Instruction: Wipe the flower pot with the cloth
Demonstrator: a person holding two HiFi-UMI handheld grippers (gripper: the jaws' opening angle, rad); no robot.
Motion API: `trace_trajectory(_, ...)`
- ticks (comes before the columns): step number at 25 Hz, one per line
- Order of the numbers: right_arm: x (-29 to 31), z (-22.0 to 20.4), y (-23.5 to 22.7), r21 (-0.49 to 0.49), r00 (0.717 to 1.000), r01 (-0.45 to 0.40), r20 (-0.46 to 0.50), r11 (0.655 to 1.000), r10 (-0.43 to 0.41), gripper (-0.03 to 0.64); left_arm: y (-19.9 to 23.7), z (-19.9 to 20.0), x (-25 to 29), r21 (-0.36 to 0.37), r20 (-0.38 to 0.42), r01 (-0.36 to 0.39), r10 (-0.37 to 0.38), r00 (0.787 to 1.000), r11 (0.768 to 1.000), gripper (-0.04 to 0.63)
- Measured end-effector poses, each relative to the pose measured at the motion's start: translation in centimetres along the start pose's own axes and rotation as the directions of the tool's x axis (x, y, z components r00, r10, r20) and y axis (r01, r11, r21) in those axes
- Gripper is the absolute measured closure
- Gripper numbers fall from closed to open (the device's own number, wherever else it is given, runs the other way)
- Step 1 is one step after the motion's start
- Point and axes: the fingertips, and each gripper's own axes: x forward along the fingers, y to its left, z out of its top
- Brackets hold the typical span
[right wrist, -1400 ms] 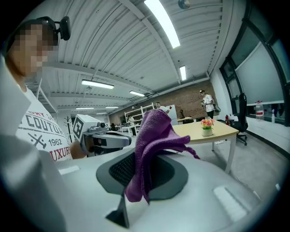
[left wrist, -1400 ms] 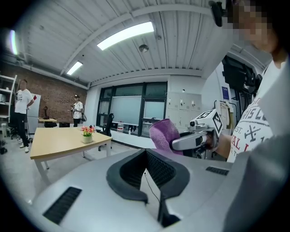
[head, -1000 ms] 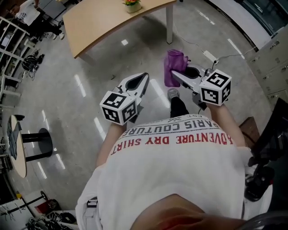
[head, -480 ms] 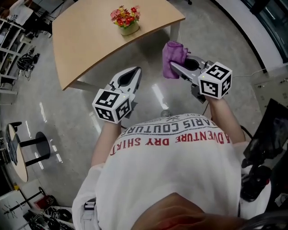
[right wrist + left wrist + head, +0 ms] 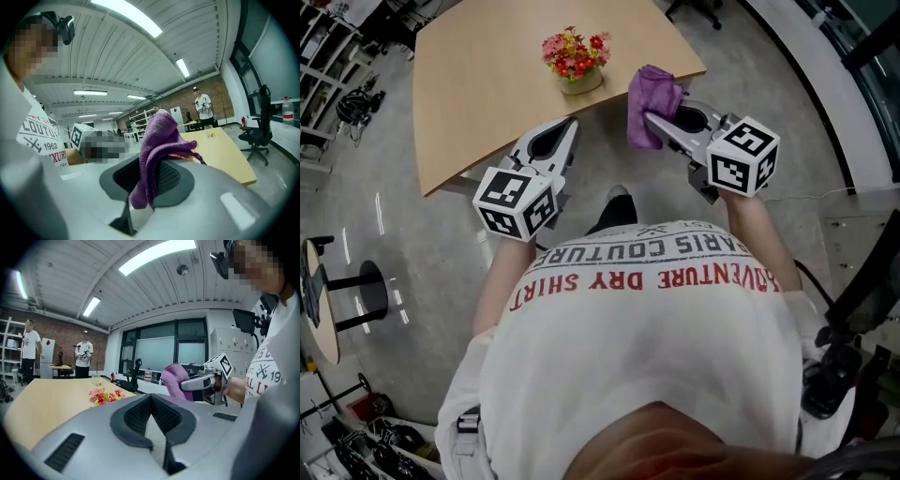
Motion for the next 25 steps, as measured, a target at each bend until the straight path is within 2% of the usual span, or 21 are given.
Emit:
trace_trajectory(7,5.5,-1.0,-9.8,0.086,0.999,0.029,-0.047,0.996,-0.025,0.571,7.6,-2.8,7.4,-0.017,-0.051,-0.024,0.023,0.998,1.000,0.592)
trace_trajectory(12,8.7,-3.2,-13.9,0.155,0.996,0.037,-0.085,0.987,-0.024,0.571,12.7,-7.1,10.7,-0.074,-0.150,-0.061,0.049,0.988,0.995,0.589)
trace_trajectory(15,9.9,-3.8,-15.3,0.165,0.994,0.043,-0.103,0.985,-0.026,0.571,14.9,-8.6,12.2,-0.064,-0.194,-0.061,0.047,0.980,0.996,0.512)
trace_trajectory(18,10.8,-4.0,-17.0,0.179,0.994,0.063,-0.101,0.982,-0.045,0.571,17.6,-10.2,14.0,-0.018,-0.221,-0.087,0.081,0.972,0.996,0.423)
trace_trajectory(21,11.2,-4.6,-18.4,0.187,0.990,0.097,-0.114,0.978,-0.076,0.571,20.5,-12.2,16.1,0.001,-0.245,-0.140,0.136,0.960,0.990,0.285)
trace_trajectory(25,11.6,-5.5,-19.8,0.209,0.987,0.118,-0.136,0.971,-0.091,0.571,22.8,-14.5,19.0,-0.001,-0.288,-0.147,0.141,0.947,0.989,0.224)
